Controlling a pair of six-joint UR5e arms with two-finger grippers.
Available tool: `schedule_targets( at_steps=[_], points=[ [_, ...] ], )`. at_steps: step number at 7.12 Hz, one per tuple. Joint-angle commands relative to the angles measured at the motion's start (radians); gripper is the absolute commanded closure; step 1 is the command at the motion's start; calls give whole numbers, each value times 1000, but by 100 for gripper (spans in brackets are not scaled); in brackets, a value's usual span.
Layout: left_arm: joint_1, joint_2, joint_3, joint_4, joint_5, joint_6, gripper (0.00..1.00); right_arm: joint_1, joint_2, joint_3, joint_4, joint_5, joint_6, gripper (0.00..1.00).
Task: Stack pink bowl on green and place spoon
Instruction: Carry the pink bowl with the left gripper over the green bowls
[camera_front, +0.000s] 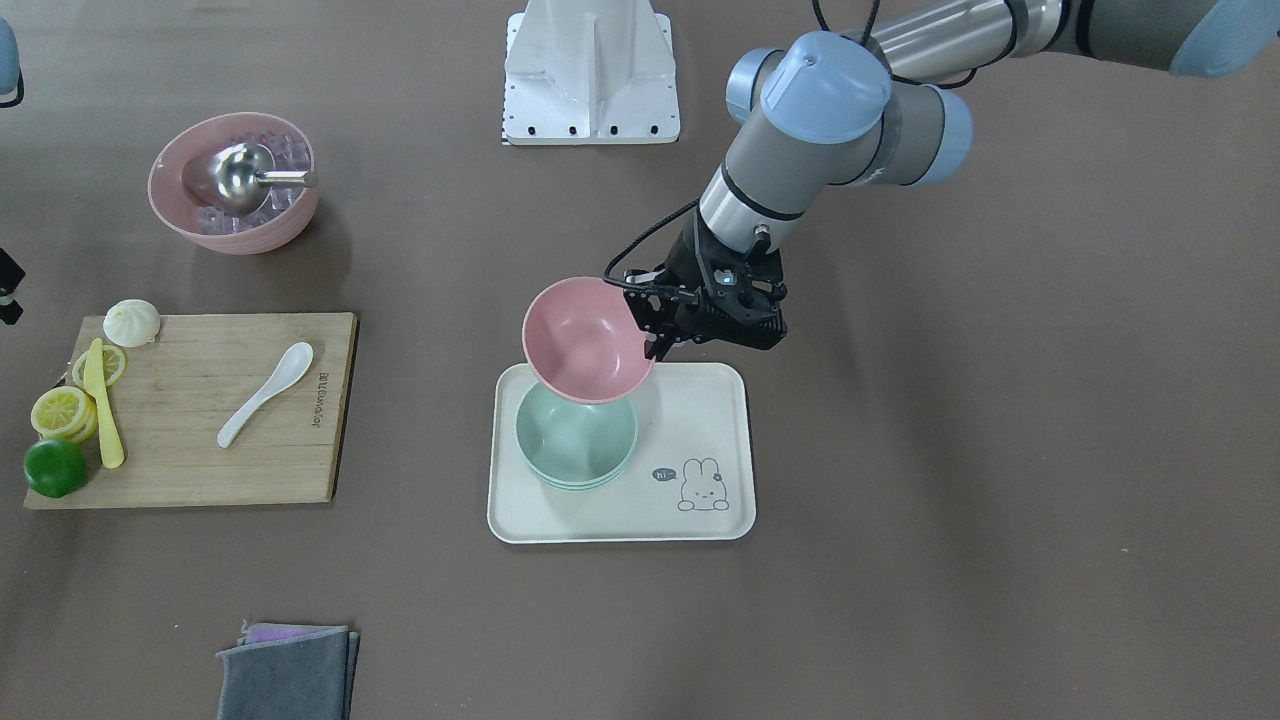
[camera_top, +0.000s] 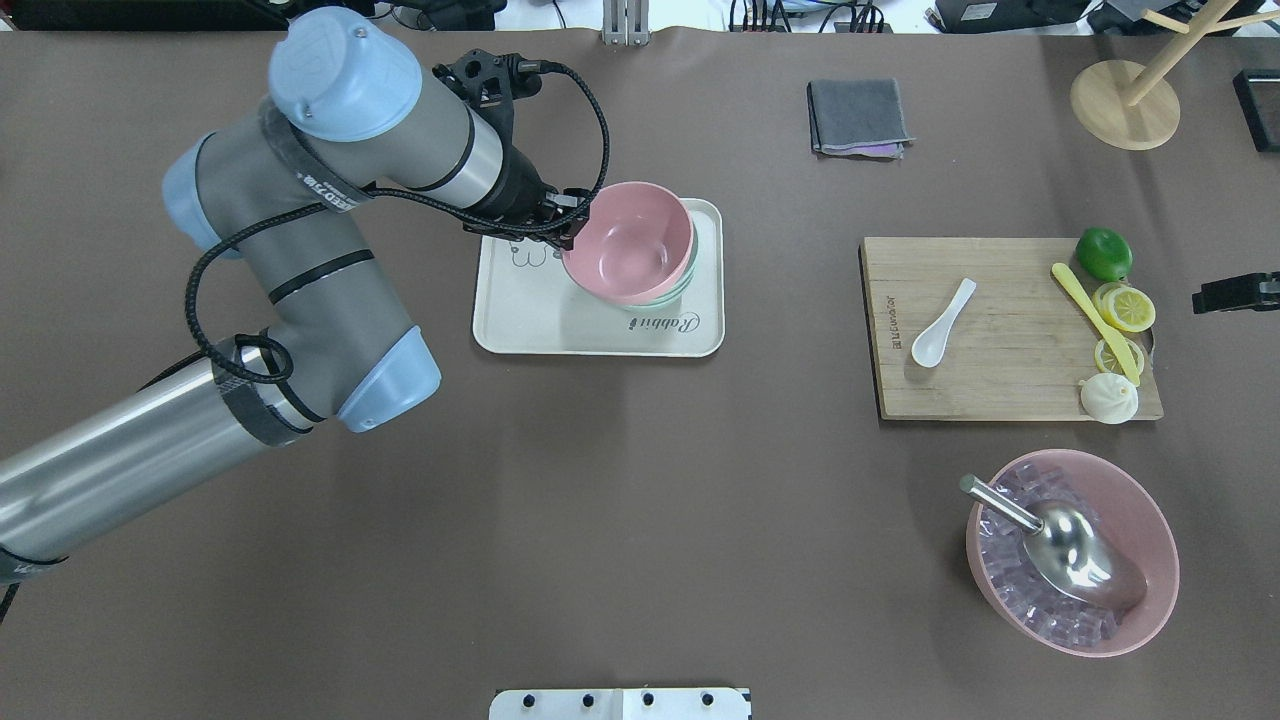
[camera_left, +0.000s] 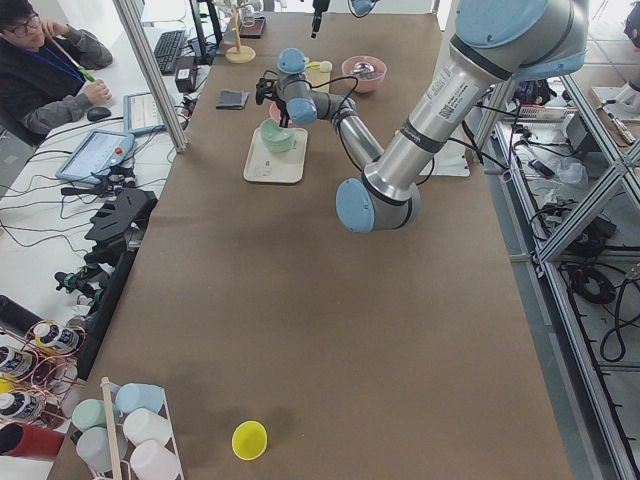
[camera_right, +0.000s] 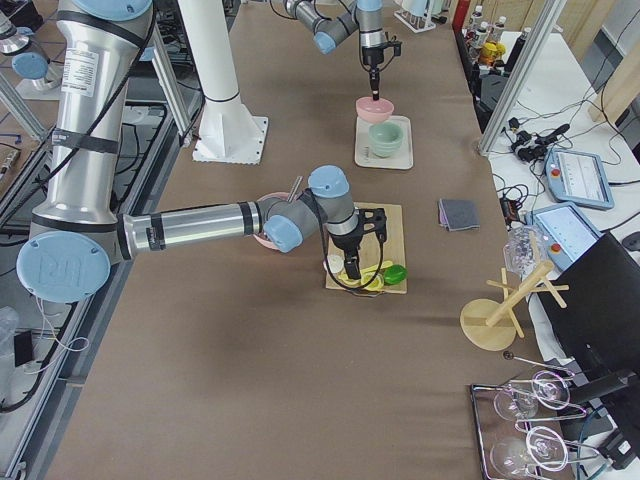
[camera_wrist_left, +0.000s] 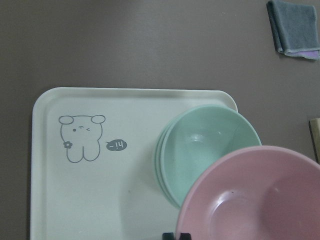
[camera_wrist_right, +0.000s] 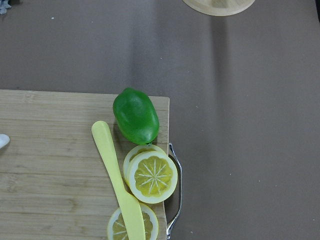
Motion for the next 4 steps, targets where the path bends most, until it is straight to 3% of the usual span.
schedule_targets(
  at_steps=[1, 4],
  points=[
    [5, -57, 88, -4, 42, -1, 100, 0, 0, 0, 0, 0, 0, 0],
    [17, -76, 179, -52, 96, -1, 100, 0, 0, 0, 0, 1, 0, 0]
  ],
)
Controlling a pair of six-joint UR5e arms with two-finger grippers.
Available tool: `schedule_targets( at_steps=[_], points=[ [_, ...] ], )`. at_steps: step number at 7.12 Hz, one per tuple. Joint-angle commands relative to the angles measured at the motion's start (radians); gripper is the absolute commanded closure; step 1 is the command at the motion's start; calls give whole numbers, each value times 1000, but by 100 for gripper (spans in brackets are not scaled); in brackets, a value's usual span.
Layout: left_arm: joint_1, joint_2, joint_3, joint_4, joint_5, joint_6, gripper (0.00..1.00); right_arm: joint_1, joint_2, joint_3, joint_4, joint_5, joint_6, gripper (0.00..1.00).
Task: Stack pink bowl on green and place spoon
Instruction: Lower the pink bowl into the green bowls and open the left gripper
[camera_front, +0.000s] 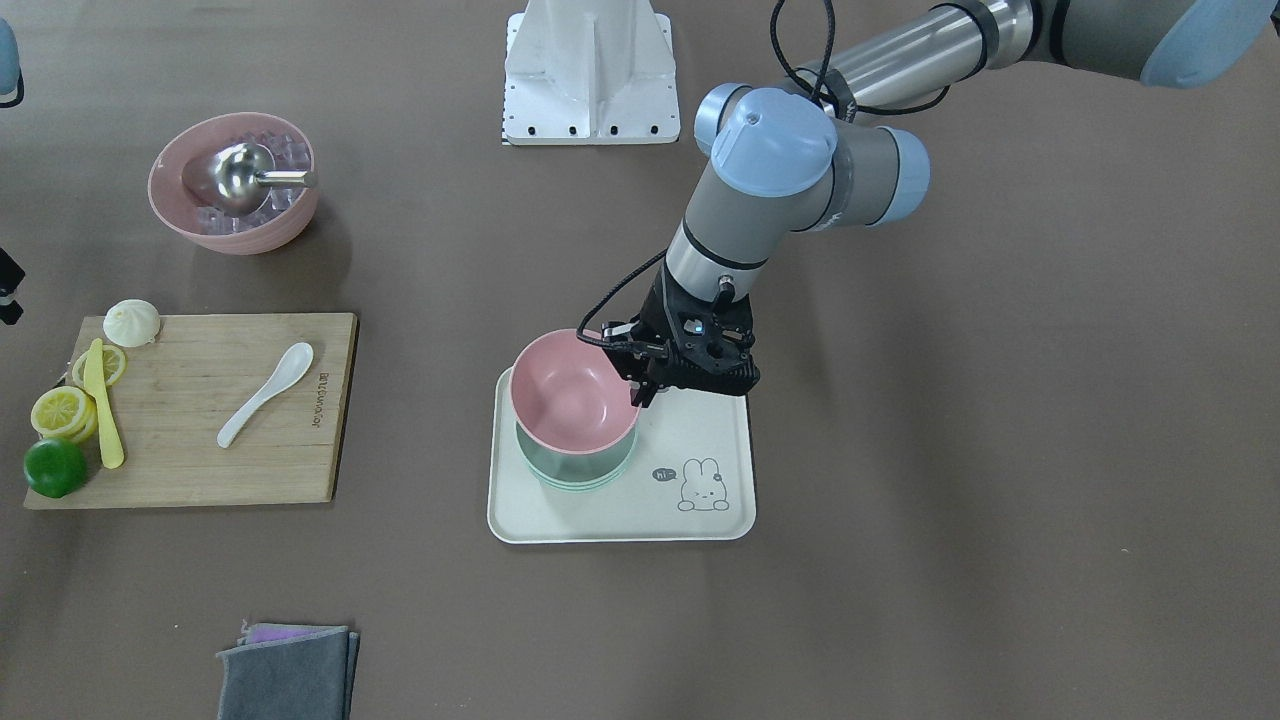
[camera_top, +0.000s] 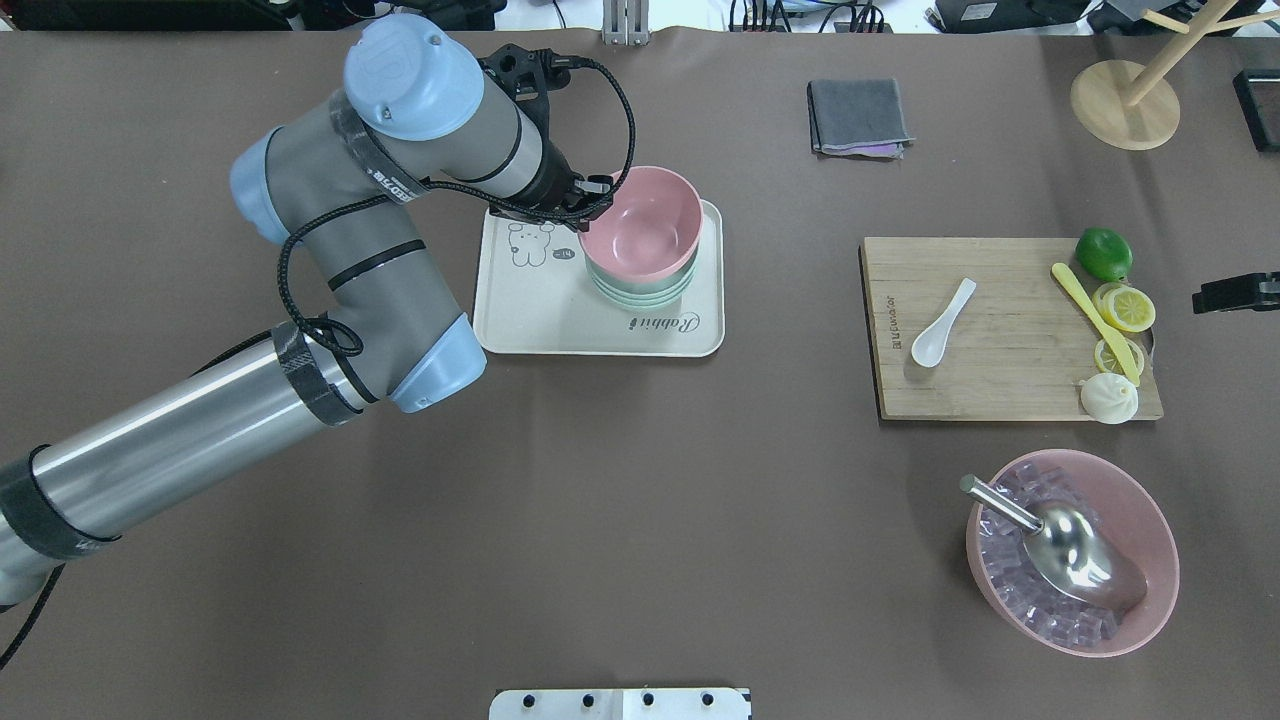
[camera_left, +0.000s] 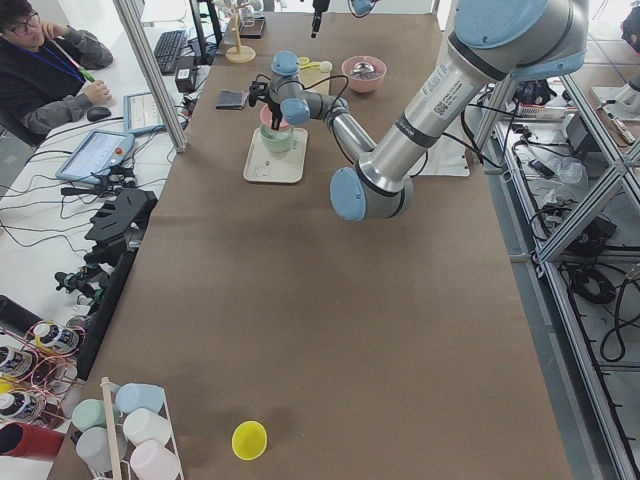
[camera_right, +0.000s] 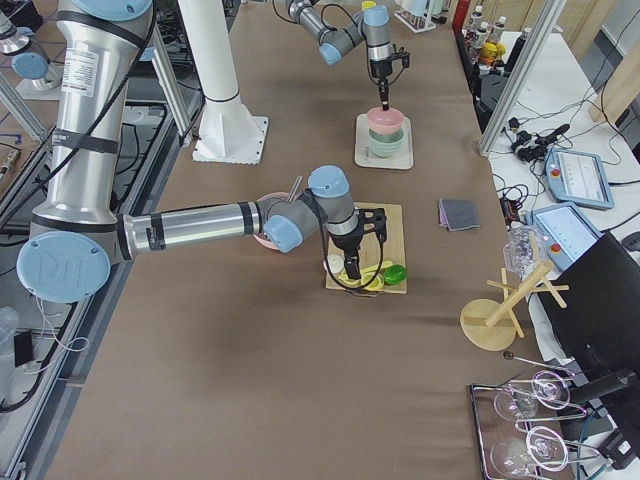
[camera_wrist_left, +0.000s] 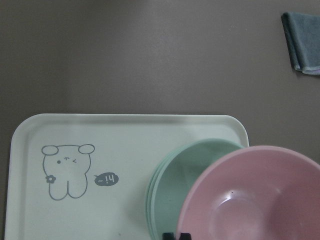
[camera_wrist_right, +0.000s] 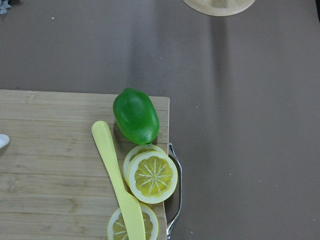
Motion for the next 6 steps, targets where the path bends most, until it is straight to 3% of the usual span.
schedule_targets(
  at_steps=[1, 6],
  points=[
    [10, -10, 51, -30, 19, 1, 100, 0, 0, 0, 0, 1, 0, 0],
    [35, -29, 83, -30, 61, -1, 100, 0, 0, 0, 0, 1, 0, 0]
  ],
)
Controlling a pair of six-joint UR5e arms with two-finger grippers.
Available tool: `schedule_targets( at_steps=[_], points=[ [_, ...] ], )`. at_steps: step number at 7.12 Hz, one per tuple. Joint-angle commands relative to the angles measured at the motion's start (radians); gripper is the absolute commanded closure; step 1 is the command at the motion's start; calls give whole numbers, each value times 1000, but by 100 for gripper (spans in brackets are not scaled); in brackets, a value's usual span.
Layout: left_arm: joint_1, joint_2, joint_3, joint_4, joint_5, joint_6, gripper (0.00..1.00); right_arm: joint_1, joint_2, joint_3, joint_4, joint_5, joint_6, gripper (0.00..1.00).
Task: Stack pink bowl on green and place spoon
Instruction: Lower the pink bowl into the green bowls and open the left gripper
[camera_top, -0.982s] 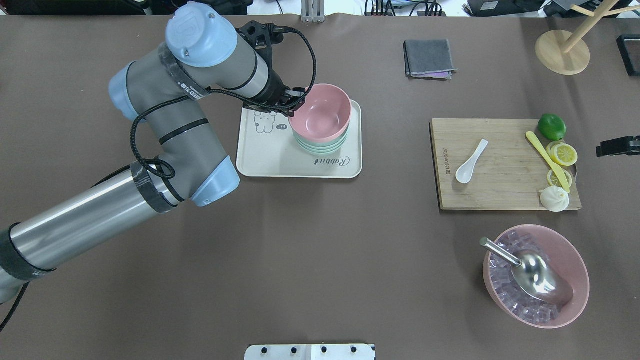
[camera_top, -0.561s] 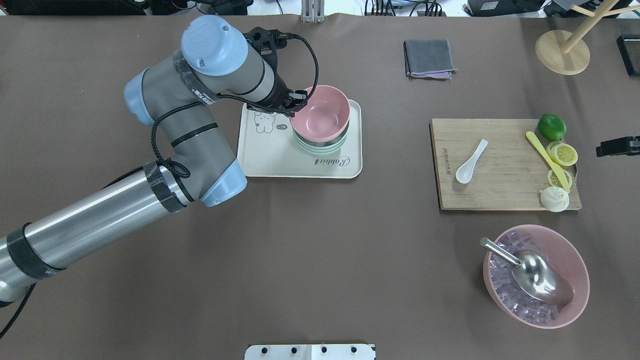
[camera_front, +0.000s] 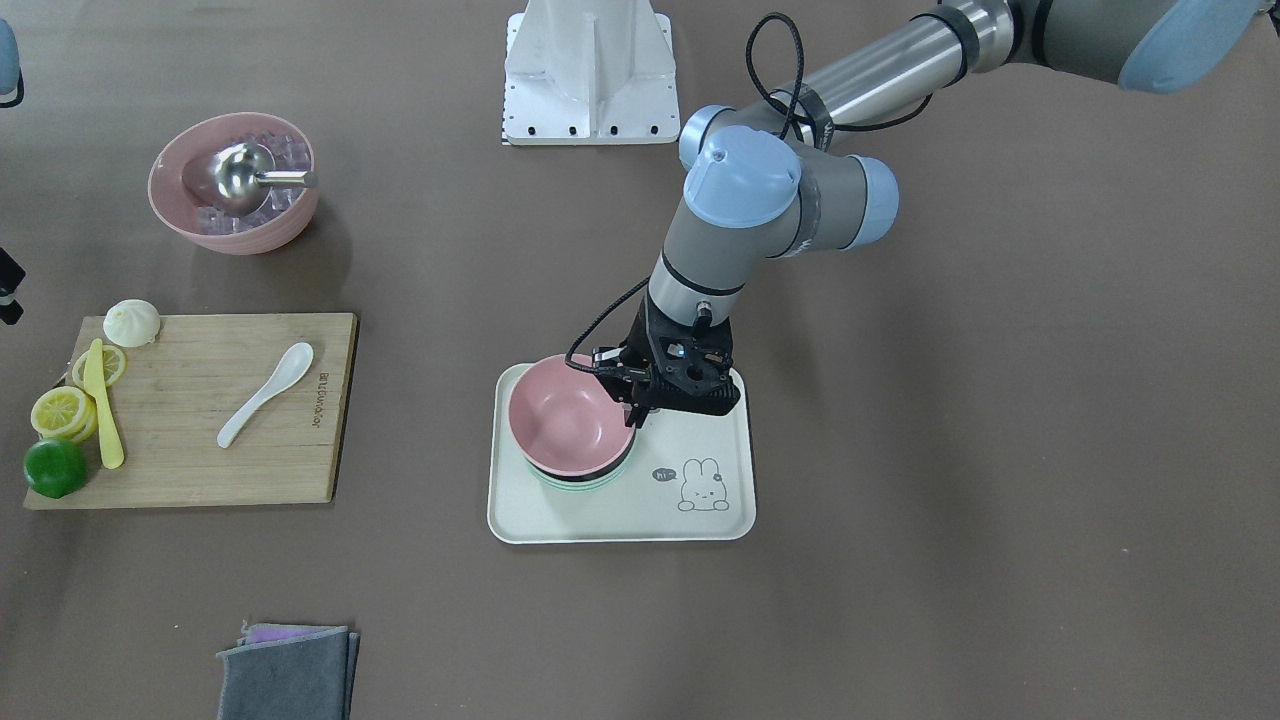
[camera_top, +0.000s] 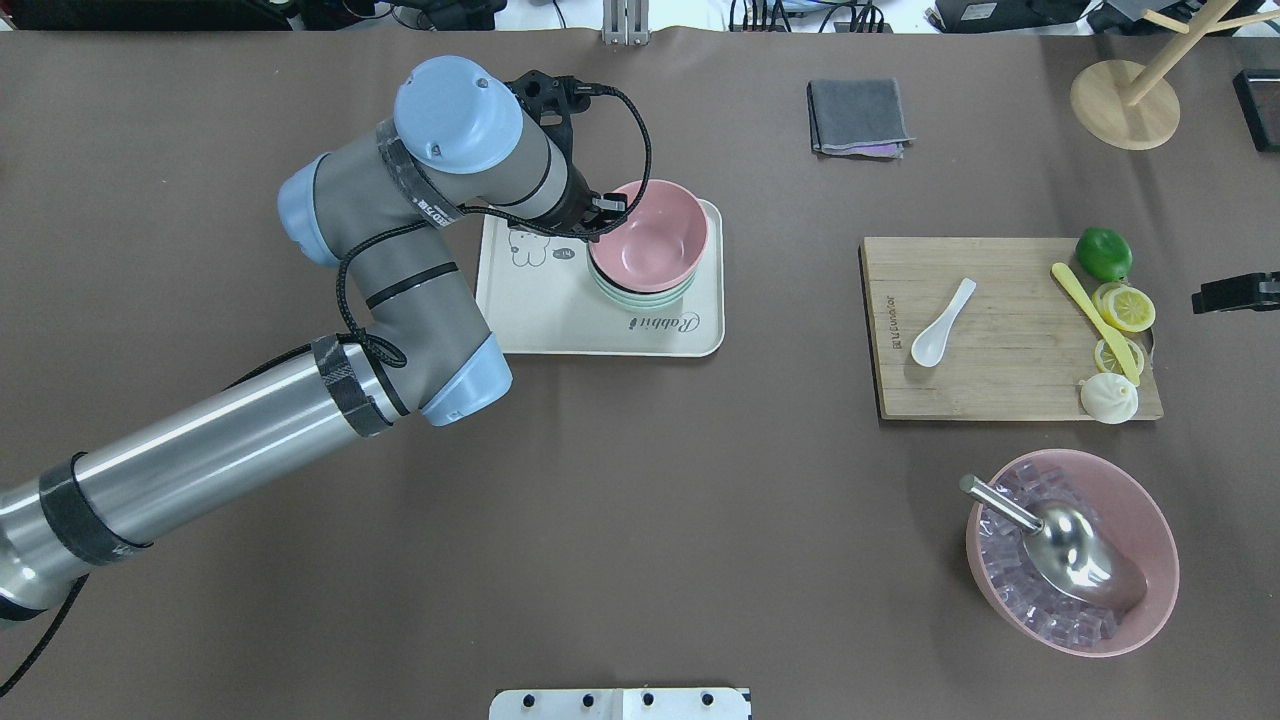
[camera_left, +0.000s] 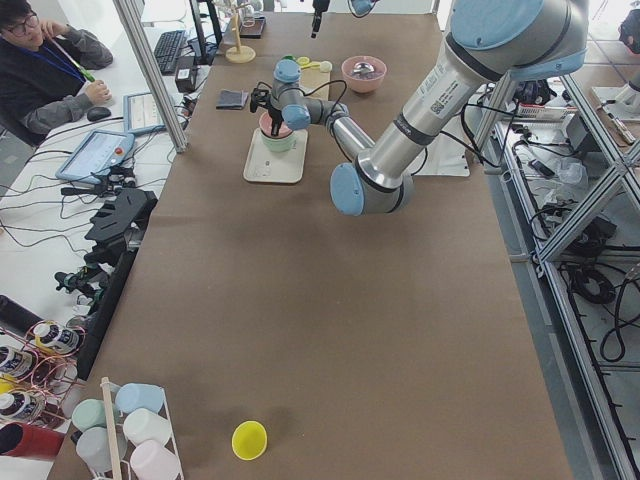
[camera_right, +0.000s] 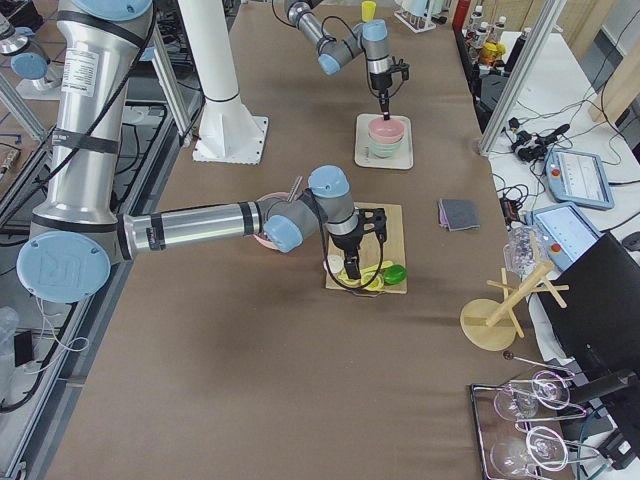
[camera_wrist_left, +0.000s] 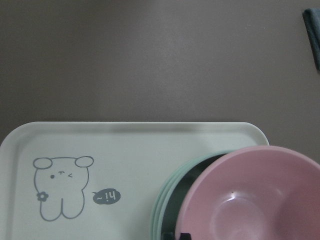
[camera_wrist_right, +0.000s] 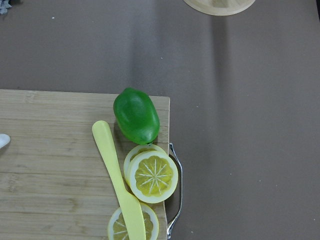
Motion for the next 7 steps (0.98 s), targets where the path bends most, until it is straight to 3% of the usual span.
schedule_targets(
  at_steps=[1, 7],
  points=[
    [1, -1, 11, 0, 2, 1, 100, 0, 0, 0, 0, 0, 0, 0],
    [4, 3, 16, 2, 13, 33, 100, 0, 0, 2, 0, 0, 0, 0]
  ],
)
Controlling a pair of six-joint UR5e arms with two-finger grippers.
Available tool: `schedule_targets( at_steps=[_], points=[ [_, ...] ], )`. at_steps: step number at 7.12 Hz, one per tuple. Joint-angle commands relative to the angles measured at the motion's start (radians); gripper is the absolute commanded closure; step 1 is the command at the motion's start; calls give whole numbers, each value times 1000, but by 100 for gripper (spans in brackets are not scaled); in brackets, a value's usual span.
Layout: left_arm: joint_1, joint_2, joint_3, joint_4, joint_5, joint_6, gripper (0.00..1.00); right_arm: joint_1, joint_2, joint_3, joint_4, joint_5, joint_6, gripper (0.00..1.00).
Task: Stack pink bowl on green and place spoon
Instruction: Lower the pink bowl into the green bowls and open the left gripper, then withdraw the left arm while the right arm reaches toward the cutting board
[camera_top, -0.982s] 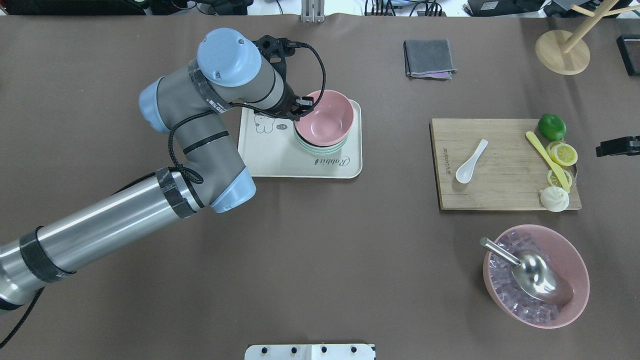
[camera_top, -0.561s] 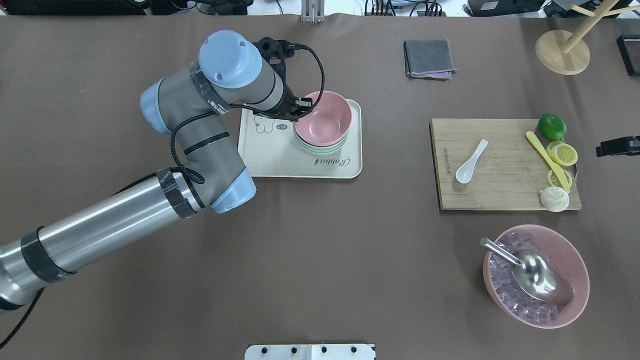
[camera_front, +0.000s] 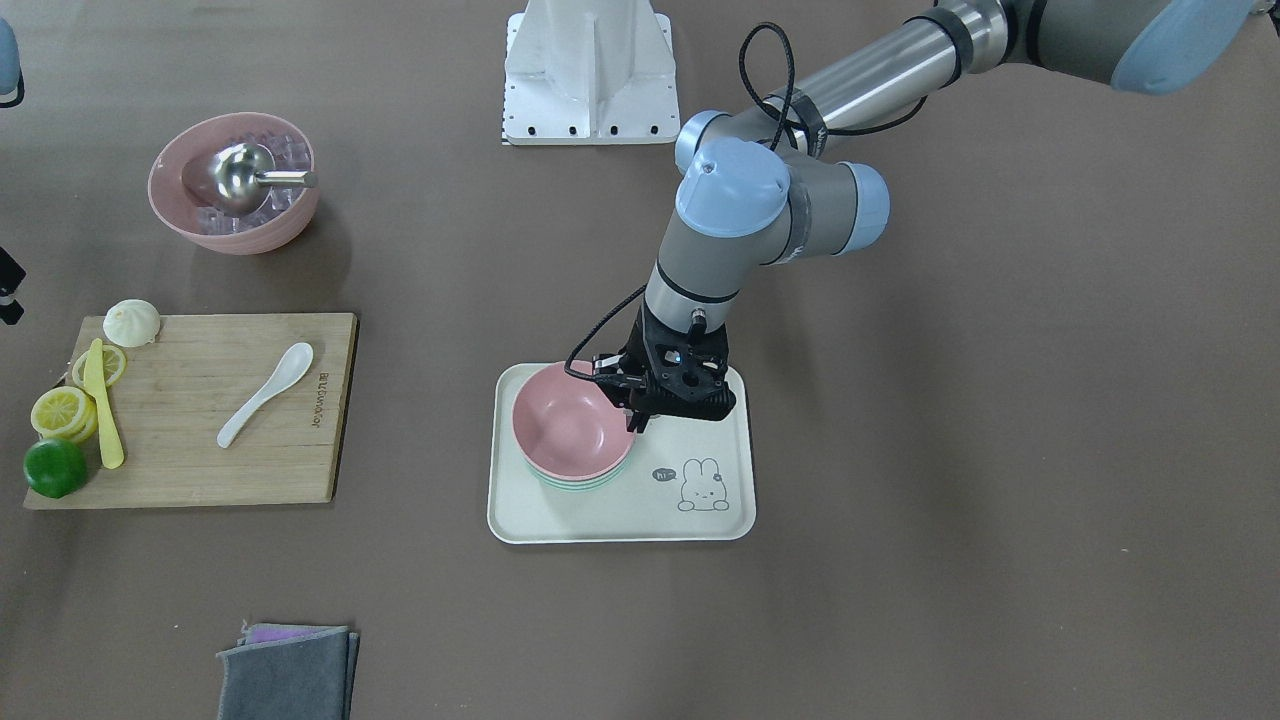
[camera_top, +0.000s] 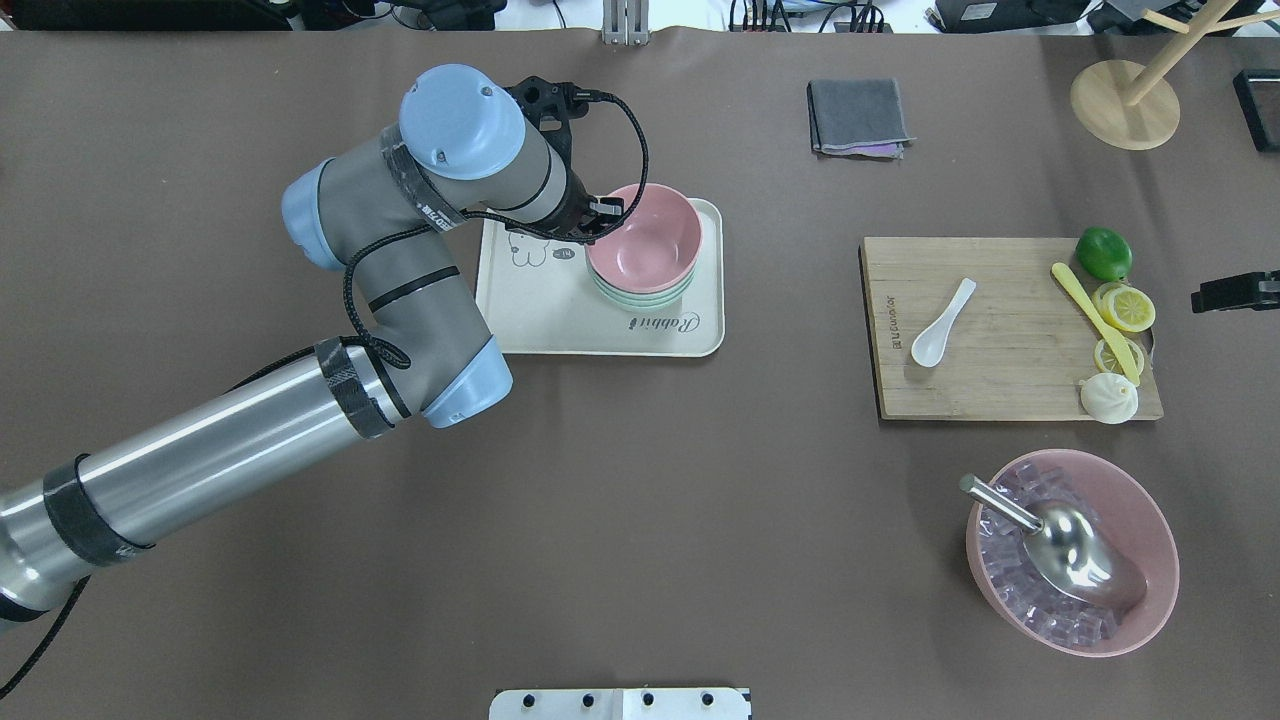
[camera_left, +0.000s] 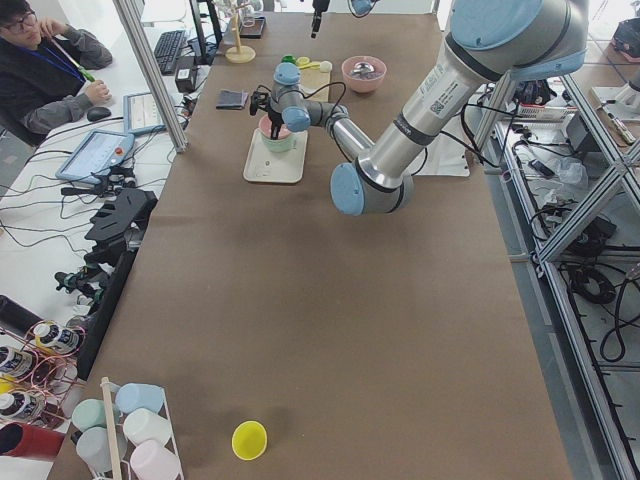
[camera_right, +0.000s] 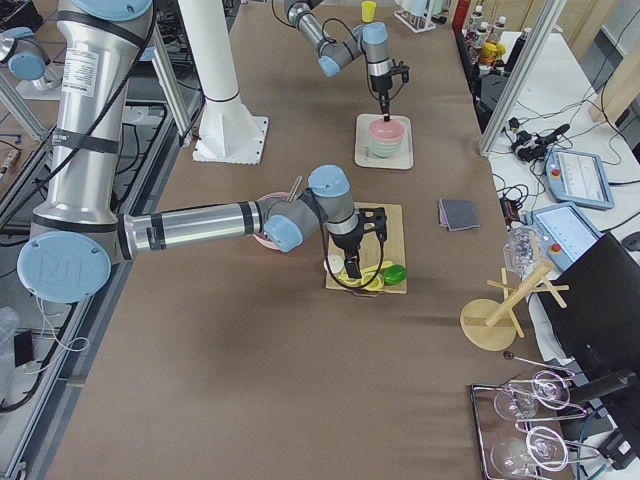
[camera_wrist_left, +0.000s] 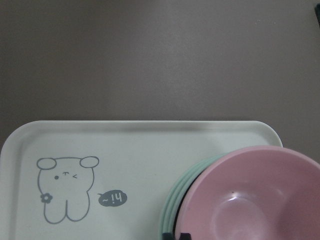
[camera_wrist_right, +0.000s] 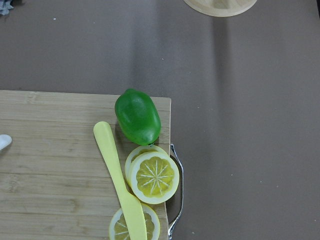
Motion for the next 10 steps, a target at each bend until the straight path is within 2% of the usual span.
schedule_targets(
  at_steps=[1, 2, 3, 6, 7, 8, 9, 10],
  points=[
    [1, 3, 0, 0, 0, 33, 97, 0, -1, 0, 0, 0, 0, 0],
    [1, 3, -1, 0, -1, 38, 43, 0, 0, 0, 0, 0, 0, 0],
    [1, 5, -6, 0, -1, 87, 2, 0, 0, 0, 0, 0, 0, 0],
    [-10, 15, -41, 26, -20, 93, 1, 0, 0, 0, 0, 0, 0, 0],
    [-44, 81, -113, 59, -91, 140, 1, 0, 12, 5, 0, 8, 3, 0],
    [-106, 185, -247, 157, -179, 250, 1, 0, 41, 3, -1, 9, 35, 0],
    [-168, 306, -390, 241, -225, 383, 1, -8, 78, 2, -15, 14, 102, 0],
    [-236, 424, -440, 263, -273, 526, 1, -30, 112, -3, -17, 27, 183, 0]
  ],
)
